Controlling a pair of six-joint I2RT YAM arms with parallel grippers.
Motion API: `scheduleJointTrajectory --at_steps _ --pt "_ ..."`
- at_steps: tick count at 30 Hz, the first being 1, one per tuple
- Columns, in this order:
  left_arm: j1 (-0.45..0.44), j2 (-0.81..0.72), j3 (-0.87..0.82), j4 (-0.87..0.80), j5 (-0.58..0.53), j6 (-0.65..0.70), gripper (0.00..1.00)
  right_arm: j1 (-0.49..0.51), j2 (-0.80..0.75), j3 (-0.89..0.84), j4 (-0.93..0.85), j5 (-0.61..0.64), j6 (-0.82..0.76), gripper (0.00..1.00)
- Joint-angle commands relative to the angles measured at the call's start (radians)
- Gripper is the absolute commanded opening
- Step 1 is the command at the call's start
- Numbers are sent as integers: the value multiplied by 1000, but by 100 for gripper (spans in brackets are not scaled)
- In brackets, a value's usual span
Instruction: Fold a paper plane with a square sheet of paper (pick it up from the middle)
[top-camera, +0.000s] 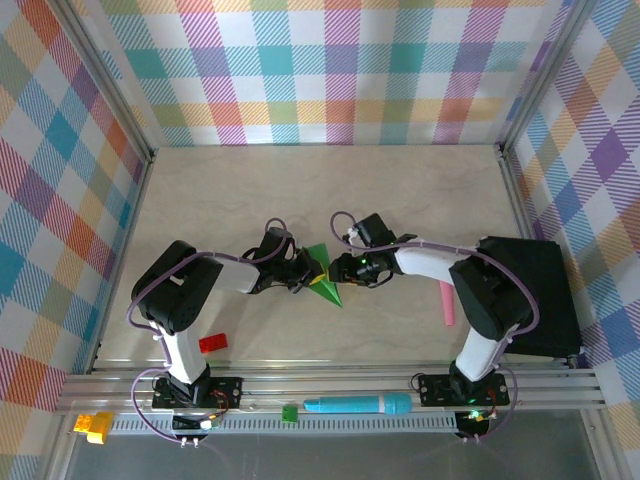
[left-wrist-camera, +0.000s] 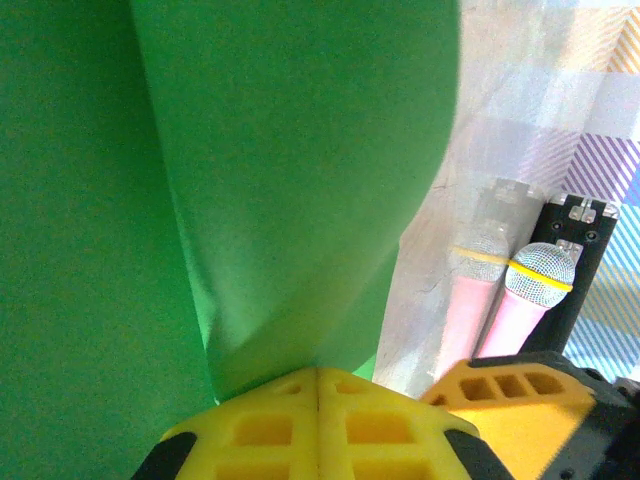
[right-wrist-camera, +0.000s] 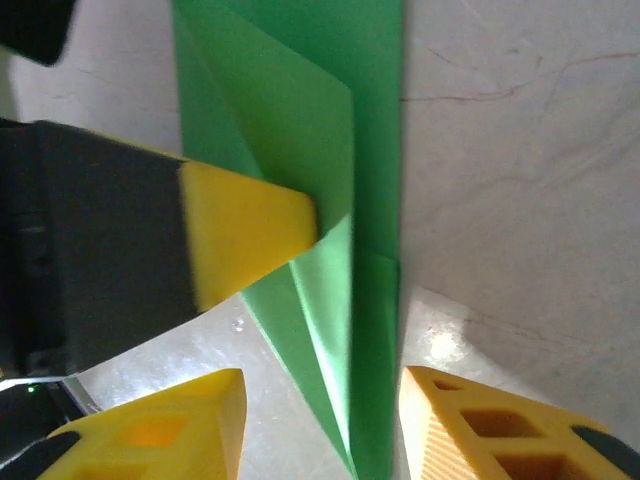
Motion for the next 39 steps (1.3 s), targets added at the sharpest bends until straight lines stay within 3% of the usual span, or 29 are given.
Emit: scheduleJointTrajectory --at_steps 1,13,39 --pt "10 7 22 -11 12 16 6 -7 37 32 -47 -15 -11 41" --pt "10 10 25 -8 16 16 6 -6 108 34 -49 -48 -17 30" --pt "10 38 44 -3 34 17 7 31 200 55 -128 33 -56 22"
